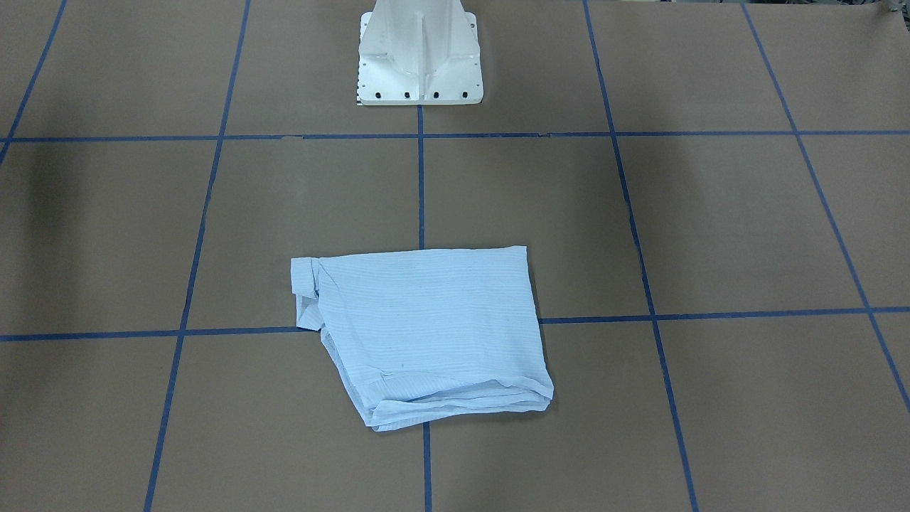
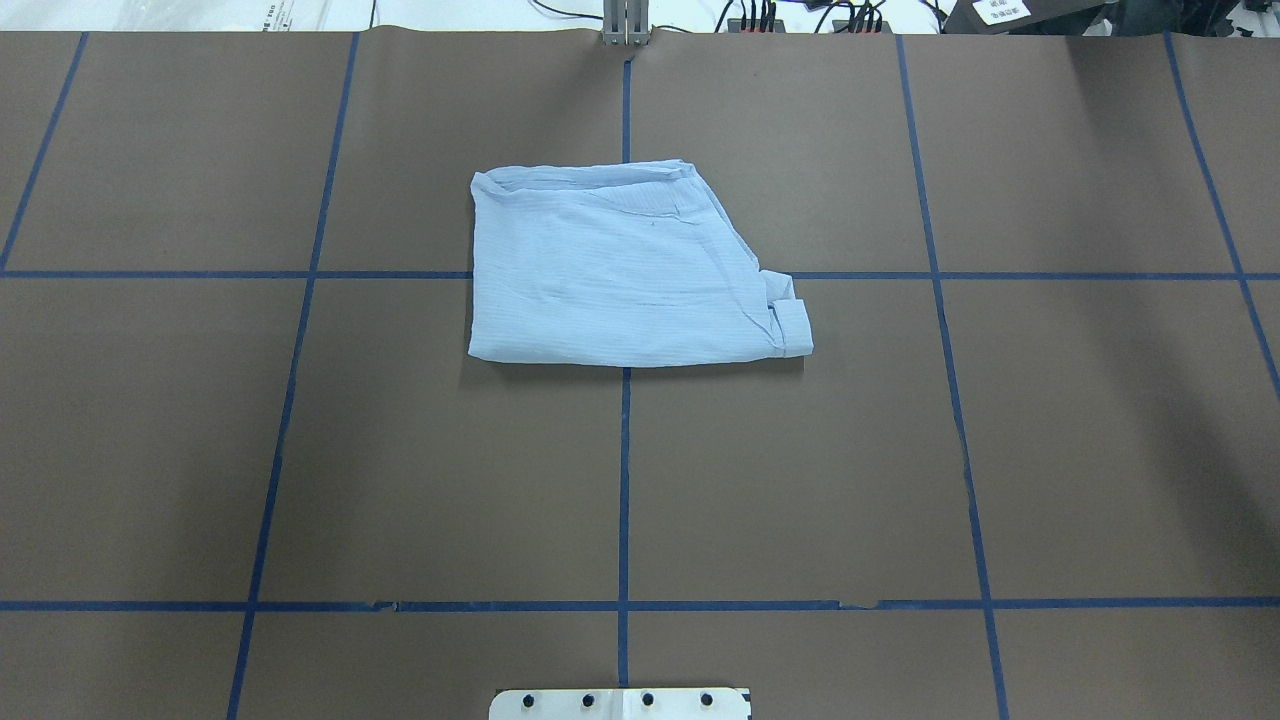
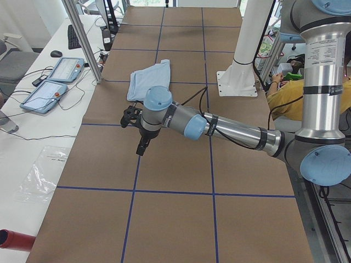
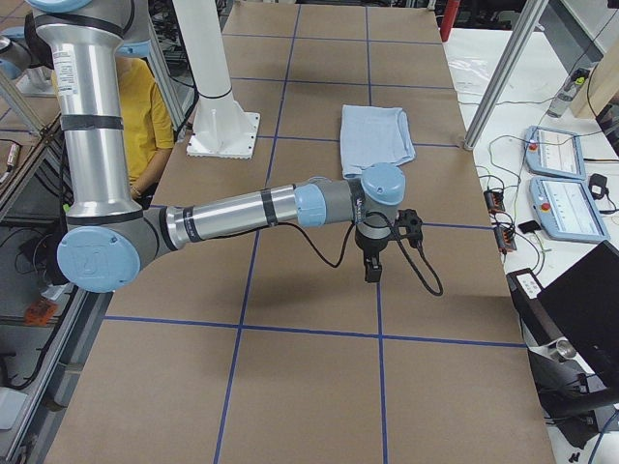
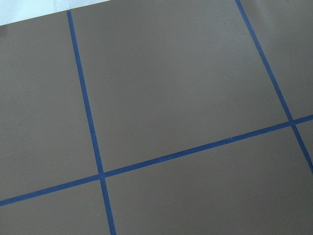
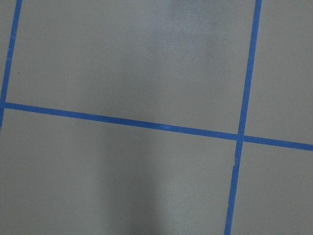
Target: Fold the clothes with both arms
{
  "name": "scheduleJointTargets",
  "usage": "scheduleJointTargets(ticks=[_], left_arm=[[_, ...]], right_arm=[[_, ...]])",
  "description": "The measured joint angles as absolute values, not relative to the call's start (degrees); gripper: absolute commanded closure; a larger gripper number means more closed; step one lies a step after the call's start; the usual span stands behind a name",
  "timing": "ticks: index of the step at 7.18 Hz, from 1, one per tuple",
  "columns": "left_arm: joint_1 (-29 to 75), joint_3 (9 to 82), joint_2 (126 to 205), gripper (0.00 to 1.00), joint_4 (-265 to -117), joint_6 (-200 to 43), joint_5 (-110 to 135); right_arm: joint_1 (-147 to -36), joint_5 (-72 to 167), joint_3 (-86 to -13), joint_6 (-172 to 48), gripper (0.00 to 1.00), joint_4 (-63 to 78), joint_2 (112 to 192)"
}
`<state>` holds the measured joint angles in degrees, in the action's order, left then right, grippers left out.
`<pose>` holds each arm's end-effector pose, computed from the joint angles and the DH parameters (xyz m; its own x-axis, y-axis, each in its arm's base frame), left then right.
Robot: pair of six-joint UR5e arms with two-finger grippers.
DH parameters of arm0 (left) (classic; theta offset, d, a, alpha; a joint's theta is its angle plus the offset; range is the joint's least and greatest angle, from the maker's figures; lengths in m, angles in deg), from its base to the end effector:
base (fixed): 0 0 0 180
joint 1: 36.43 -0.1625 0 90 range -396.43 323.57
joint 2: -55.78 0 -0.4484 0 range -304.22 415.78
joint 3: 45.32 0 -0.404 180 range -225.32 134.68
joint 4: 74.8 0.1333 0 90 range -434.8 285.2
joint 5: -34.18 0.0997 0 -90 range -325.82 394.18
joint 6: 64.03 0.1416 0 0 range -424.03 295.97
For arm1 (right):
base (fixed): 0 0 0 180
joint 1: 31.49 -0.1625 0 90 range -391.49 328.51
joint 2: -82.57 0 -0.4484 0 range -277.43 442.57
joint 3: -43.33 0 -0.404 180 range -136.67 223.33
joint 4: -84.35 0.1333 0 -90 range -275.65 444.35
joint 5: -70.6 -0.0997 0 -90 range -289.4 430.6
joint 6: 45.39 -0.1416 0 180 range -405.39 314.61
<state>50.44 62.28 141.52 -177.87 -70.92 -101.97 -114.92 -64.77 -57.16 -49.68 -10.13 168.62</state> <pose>-0.0042 -0.4937 0.5600 0.6752 0.2482 -0.6946 0.0323 0.9308 0.3641 -0.0292 -0.5377 0.5898 0.6903 -0.1289 0.7119 0.0612 0.9909 0.1200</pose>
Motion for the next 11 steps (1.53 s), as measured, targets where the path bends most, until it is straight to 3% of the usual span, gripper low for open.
scheduleJointTargets(ticks=[11], left_arm=[[50.4, 63.0, 138.1, 0.00, -178.6, -70.3, -101.8]], right_arm=[[-113.4, -64.7, -58.6, -49.6, 0.00, -7.3, 168.8]])
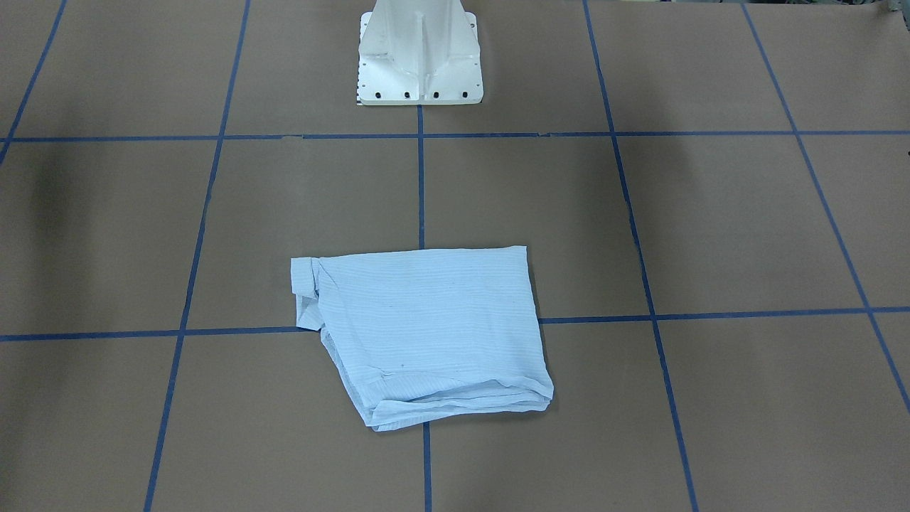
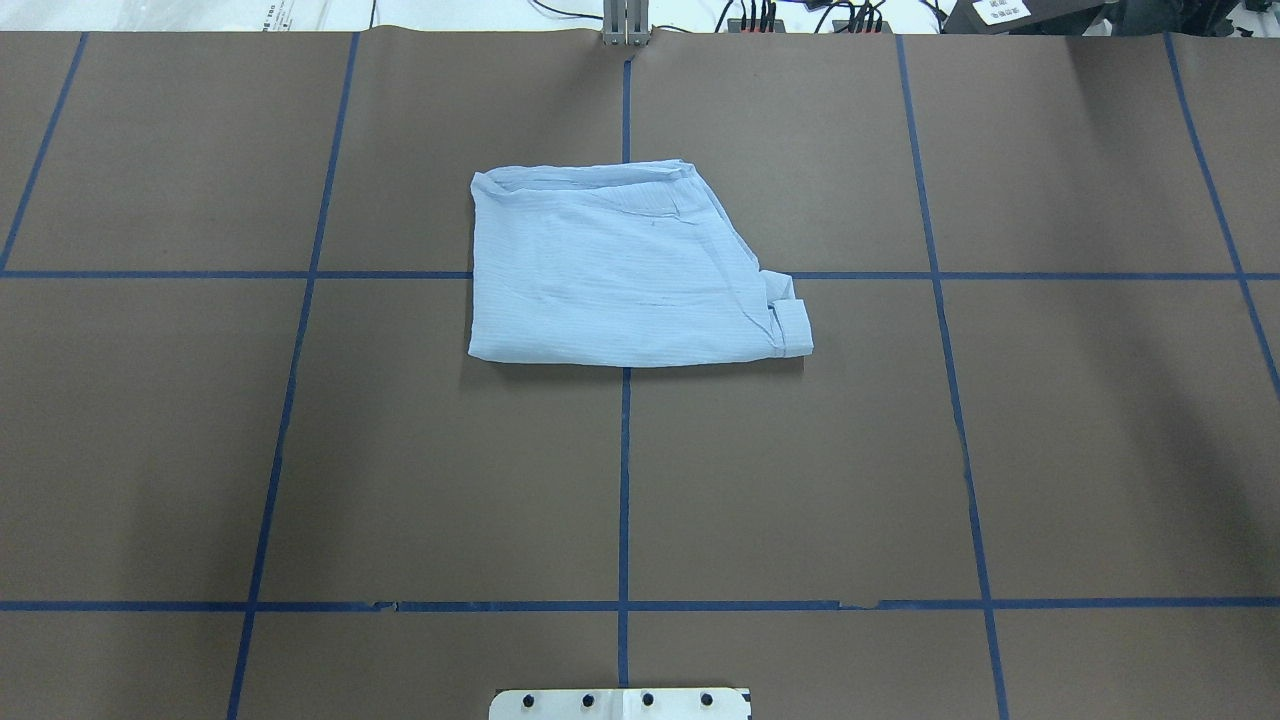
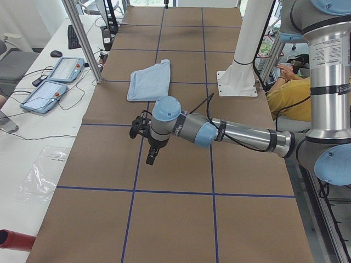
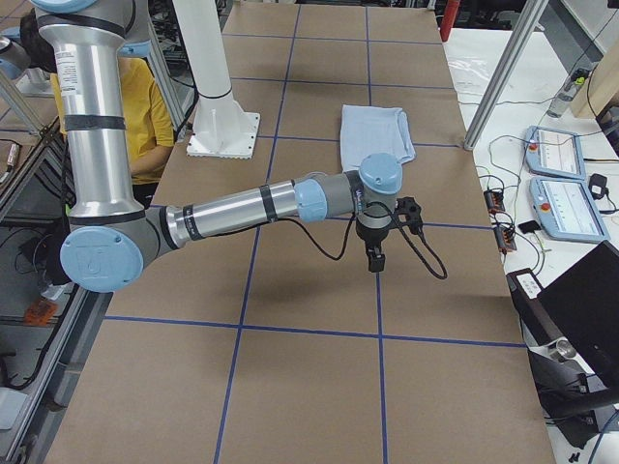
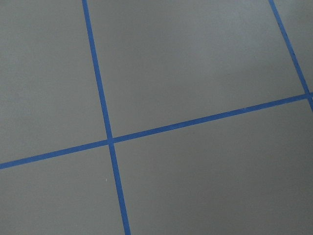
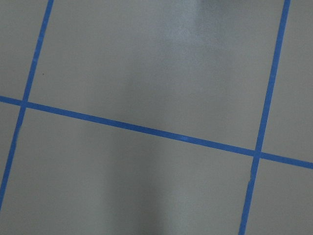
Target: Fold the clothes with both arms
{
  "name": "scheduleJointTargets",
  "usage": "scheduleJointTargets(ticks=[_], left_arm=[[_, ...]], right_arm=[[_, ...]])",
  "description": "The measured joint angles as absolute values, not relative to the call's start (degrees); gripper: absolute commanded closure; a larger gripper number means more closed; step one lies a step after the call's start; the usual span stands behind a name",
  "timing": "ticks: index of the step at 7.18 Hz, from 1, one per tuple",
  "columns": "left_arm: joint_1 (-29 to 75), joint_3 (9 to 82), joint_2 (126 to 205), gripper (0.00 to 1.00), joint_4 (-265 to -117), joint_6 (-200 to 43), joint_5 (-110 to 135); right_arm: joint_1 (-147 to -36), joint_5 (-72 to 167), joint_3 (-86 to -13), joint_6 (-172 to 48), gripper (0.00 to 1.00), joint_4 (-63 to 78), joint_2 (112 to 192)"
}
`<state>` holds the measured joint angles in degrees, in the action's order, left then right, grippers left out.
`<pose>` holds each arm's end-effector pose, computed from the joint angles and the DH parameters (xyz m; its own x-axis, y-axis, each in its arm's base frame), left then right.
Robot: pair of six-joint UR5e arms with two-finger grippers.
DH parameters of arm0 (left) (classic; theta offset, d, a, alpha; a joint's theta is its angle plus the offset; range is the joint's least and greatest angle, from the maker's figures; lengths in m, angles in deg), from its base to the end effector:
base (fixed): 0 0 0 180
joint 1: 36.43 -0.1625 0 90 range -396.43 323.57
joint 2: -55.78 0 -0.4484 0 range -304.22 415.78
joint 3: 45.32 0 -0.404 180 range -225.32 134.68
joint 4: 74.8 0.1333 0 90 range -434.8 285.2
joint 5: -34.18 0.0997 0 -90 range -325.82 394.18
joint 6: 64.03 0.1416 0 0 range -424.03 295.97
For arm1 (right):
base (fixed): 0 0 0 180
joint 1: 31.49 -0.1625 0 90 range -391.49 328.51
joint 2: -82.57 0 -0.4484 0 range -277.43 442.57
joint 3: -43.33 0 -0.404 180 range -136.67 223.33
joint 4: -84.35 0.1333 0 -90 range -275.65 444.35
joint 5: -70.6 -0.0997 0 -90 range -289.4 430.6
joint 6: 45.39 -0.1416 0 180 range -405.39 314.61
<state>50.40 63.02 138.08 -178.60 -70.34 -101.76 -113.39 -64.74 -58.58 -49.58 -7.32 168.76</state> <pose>-0.0056 -0.4695 0.5807 0.6793 0.2334 -0.6957 0.0245 0.9403 0.3393 -0.0438 -0.5388 0.5728 0.6797 -0.1991 0.7059 0.0873 0.9776 0.1917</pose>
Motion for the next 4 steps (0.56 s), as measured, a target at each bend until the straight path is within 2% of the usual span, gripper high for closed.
scheduleJointTargets(ticks=[4], left_arm=[[50.6, 62.2, 137.6, 0.00, -178.6, -70.2, -101.4]], right_arm=[[-114.8, -64.1, -55.3, -49.5, 0.00, -6.6, 169.1]])
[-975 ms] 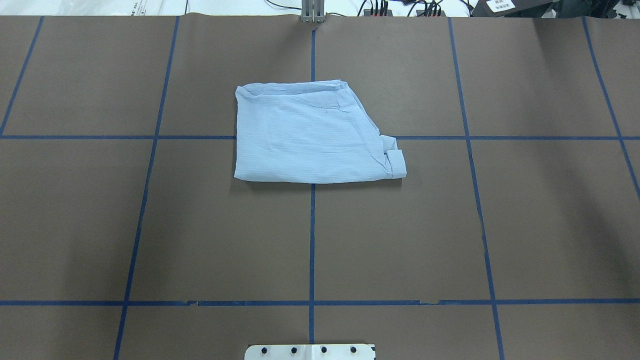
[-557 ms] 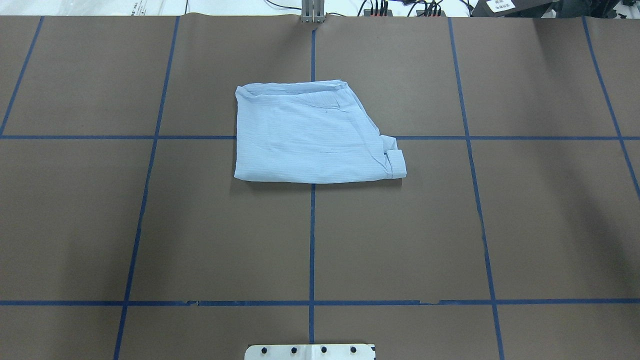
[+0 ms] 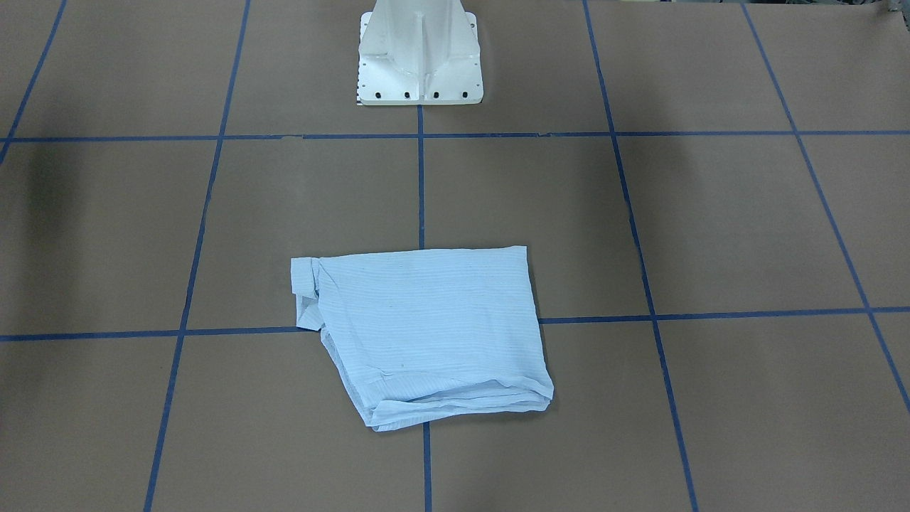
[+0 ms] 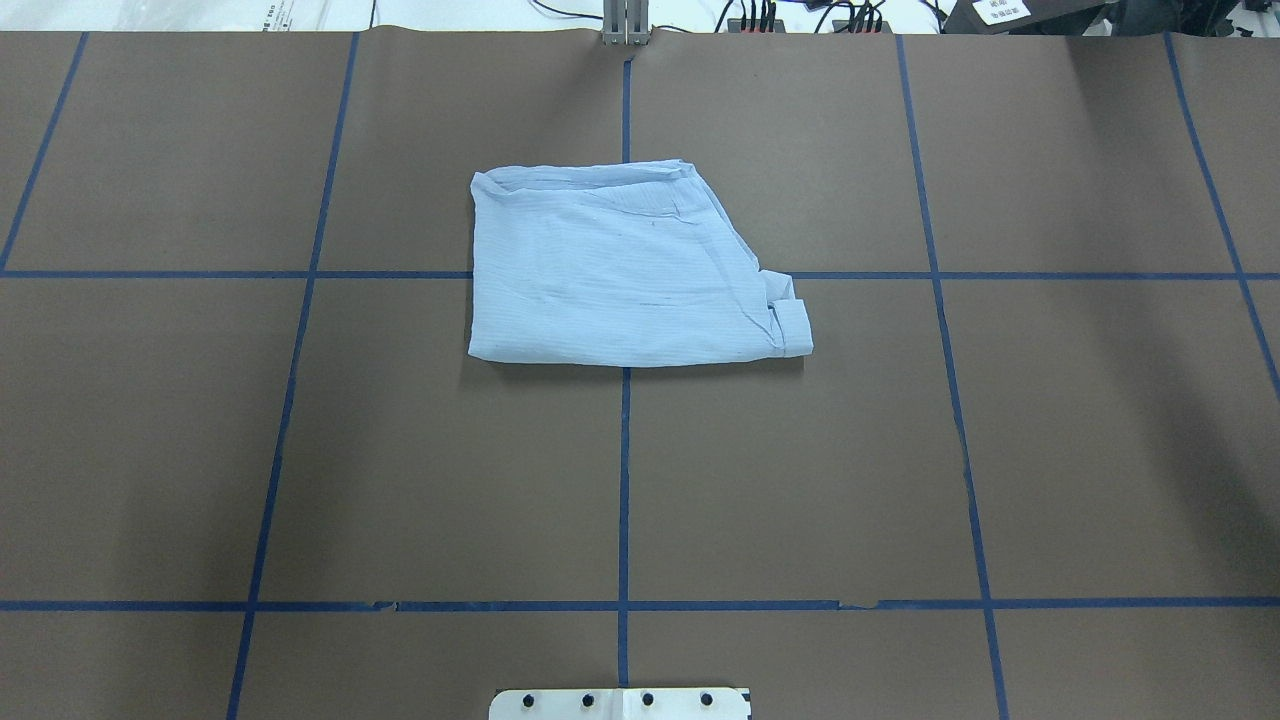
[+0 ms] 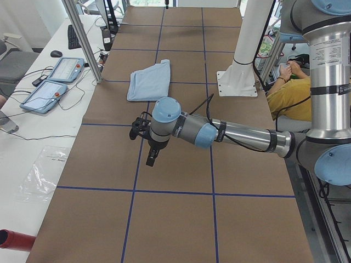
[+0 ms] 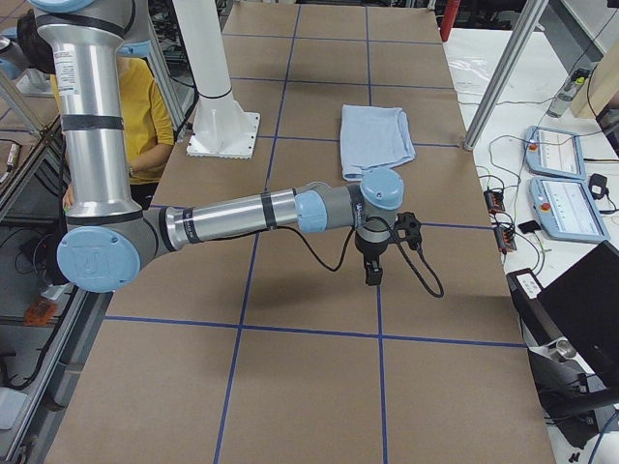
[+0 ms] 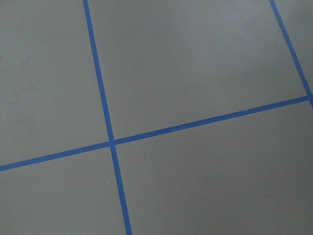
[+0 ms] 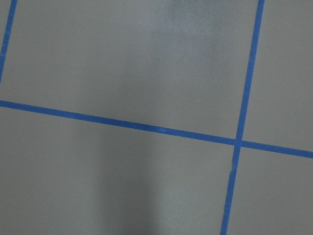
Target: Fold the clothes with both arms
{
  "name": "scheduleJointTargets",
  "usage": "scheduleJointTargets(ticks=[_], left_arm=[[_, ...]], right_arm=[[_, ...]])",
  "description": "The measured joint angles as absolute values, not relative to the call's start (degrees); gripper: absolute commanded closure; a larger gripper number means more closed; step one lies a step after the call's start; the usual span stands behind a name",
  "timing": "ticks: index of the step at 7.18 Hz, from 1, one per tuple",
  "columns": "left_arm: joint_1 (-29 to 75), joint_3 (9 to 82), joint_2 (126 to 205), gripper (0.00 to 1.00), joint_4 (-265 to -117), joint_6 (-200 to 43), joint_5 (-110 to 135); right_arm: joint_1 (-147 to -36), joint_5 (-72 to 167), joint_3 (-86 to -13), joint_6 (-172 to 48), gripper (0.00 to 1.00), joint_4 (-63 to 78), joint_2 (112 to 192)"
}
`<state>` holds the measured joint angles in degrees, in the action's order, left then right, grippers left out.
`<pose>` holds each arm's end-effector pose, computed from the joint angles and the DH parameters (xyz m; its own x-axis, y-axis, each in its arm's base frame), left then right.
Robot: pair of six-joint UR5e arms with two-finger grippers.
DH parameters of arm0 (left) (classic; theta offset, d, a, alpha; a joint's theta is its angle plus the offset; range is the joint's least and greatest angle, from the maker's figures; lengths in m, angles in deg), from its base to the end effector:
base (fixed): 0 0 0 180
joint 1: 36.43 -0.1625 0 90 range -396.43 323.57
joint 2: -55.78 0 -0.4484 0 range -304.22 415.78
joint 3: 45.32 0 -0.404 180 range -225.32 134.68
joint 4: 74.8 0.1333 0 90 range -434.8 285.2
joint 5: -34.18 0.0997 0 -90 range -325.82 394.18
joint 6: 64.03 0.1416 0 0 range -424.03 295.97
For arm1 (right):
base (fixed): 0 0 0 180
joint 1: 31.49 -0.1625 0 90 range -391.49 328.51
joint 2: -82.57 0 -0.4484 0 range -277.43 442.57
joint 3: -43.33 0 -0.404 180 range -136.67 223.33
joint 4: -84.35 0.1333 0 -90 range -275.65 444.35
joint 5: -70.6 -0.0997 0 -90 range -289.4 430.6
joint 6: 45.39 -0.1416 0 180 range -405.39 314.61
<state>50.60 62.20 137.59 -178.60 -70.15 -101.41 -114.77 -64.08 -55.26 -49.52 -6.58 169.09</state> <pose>-0.0080 -0.4664 0.5928 0.6855 0.2168 -0.6951 0.0256 0.9469 0.3205 -0.0296 -0.5398 0.6051 0.6967 -0.1474 0.7020 0.0648 0.9876 0.1430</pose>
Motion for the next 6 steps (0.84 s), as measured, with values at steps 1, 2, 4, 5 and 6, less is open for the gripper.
scheduleJointTargets(ticks=[1, 2, 4, 5, 6], left_arm=[[50.7, 61.0, 137.6, 0.00, -179.2, -70.1, -101.2], [50.8, 59.4, 137.6, 0.00, -181.0, -69.8, -100.9], [51.1, 57.0, 137.5, 0.00, -183.3, -69.3, -100.9], [51.1, 56.8, 137.6, 0.00, -183.5, -69.5, -101.2], [51.2, 57.1, 137.8, 0.00, -183.5, -69.6, -101.3]], right_arm=[[-115.5, -63.8, -54.4, -49.5, 0.00, -6.2, 169.0], [-116.0, -63.7, -53.9, -49.5, 0.00, -5.9, 168.8], [-116.8, -63.9, -53.7, -49.6, 0.00, -5.7, 169.0], [-116.9, -63.9, -53.8, -49.6, 0.00, -5.7, 169.1], [-116.9, -63.9, -53.5, -49.6, 0.00, -5.7, 169.4]])
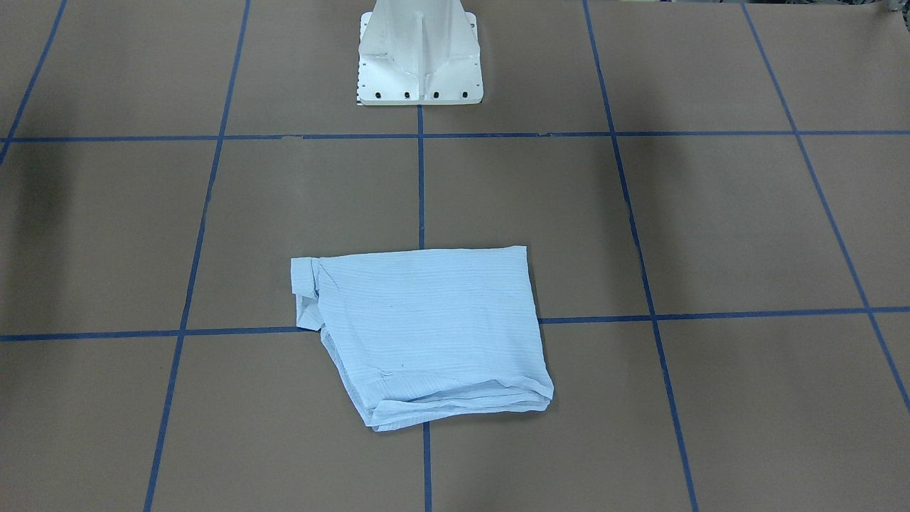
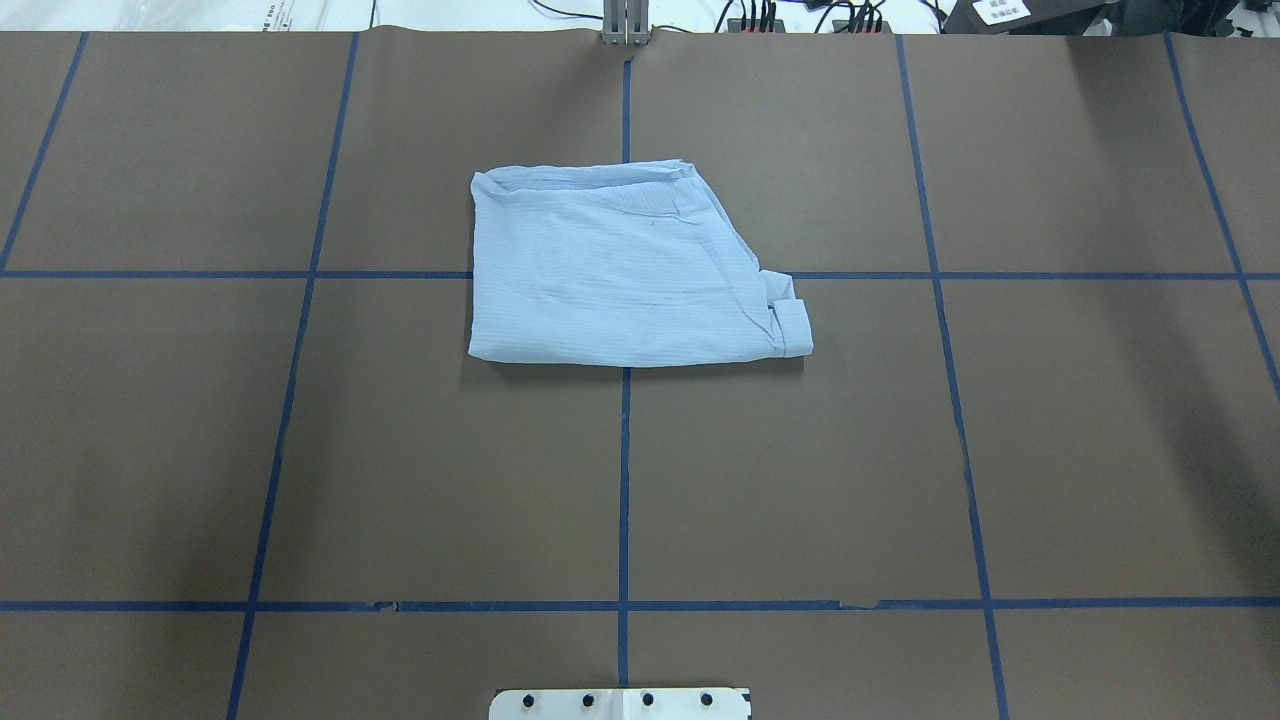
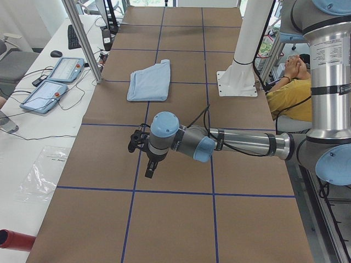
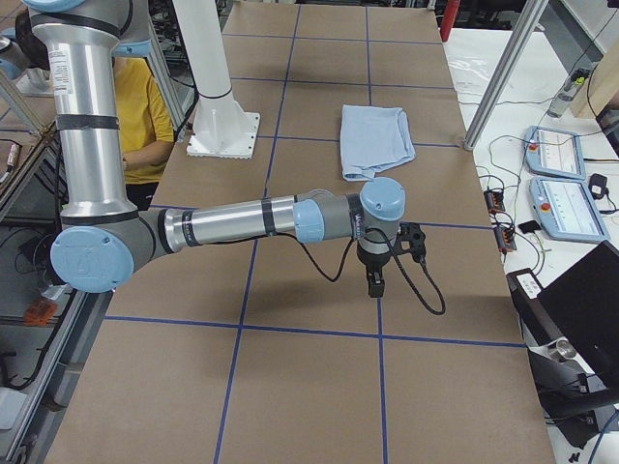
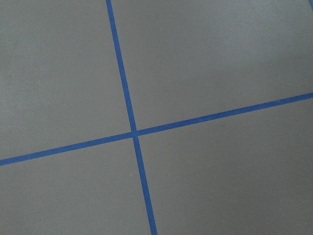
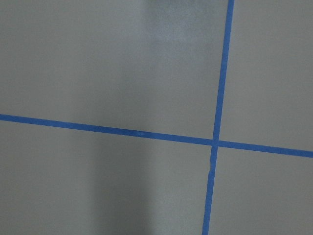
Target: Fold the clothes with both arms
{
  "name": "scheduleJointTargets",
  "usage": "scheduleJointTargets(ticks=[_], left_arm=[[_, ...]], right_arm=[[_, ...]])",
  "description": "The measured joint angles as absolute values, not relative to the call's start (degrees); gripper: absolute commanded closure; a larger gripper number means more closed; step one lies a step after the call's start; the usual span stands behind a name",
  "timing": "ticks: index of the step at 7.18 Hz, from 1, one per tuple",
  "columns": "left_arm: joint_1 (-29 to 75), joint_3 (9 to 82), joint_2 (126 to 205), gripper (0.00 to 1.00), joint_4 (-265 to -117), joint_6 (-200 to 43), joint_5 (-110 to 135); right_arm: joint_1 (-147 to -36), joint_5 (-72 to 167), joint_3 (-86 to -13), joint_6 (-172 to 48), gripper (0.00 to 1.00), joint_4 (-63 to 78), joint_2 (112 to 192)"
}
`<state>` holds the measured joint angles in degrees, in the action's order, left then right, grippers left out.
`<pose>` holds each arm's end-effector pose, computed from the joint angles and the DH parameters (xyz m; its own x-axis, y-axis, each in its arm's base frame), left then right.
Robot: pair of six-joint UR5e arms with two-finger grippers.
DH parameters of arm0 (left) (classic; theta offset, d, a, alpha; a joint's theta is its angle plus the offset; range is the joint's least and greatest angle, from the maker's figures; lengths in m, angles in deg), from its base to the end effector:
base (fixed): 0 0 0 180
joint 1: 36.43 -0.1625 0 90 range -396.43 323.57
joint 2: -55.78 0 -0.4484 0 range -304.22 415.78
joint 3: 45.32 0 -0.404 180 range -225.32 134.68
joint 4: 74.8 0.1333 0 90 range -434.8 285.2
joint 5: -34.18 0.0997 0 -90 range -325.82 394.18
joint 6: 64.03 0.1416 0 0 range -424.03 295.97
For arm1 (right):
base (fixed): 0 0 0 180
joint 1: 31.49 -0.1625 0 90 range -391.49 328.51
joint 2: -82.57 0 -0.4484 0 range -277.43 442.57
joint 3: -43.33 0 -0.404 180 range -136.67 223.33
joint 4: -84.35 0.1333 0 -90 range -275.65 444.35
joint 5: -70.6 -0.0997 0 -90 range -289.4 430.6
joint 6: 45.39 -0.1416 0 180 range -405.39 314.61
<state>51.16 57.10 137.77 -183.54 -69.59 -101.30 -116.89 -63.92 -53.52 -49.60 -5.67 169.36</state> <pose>-0.0125 -0.4720 0.6276 0.6893 0.2191 -0.6906 0.0282 0.9443 0.3278 -0.0093 -0.5397 0.6217 0.7048 -0.1065 0.7014 0.0273 0.9920 0.1232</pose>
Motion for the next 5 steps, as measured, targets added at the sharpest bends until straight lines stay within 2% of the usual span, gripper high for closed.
scheduleJointTargets(ticks=[5], left_arm=[[51.7, 61.6, 137.6, 0.00, -183.5, -69.7, -101.3]], right_arm=[[-116.5, -64.1, -50.4, -49.4, 0.00, -4.9, 170.0]])
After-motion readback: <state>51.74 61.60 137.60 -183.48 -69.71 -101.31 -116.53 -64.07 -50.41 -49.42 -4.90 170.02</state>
